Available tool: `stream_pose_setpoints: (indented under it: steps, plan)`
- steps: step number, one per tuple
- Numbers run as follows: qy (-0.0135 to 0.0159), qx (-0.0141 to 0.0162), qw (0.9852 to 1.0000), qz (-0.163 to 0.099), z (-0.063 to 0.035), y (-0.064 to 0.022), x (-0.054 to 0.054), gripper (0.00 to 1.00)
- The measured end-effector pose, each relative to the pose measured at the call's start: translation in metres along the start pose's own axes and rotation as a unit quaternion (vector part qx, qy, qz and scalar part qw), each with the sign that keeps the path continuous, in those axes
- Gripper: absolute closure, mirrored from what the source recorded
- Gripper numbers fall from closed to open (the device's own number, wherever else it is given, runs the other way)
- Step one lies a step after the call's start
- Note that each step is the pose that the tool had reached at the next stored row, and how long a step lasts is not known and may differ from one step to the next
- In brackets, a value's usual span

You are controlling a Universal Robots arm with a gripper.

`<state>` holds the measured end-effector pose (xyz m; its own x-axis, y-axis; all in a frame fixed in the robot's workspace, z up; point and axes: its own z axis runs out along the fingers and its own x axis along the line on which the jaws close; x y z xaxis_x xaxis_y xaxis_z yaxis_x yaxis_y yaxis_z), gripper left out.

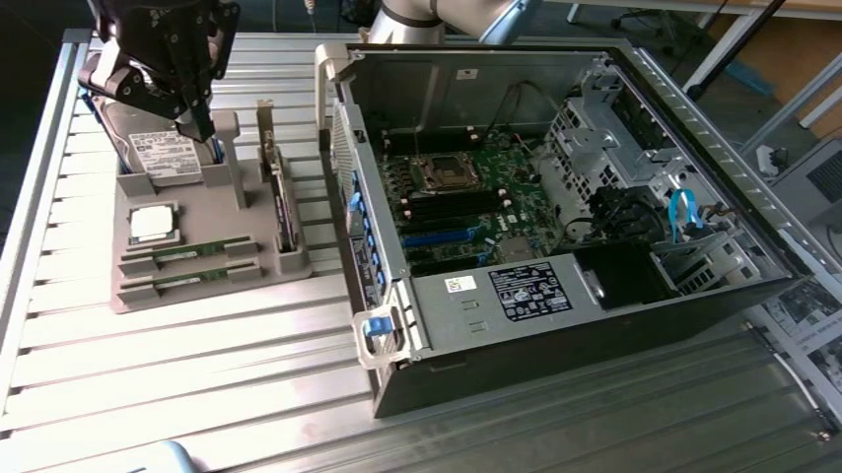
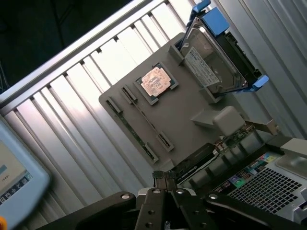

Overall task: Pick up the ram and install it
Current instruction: 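Pick up the ram and move it above insertion slot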

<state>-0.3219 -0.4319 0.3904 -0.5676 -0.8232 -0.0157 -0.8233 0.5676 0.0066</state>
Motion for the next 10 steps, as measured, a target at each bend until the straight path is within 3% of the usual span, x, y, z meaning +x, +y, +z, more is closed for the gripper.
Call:
stream_pose_setpoints:
  steps: [10]
  plan:
    - [0.0011, 0.0001, 0.9994, -0.034, 0.0000, 0.0000, 0.0000, 0.89]
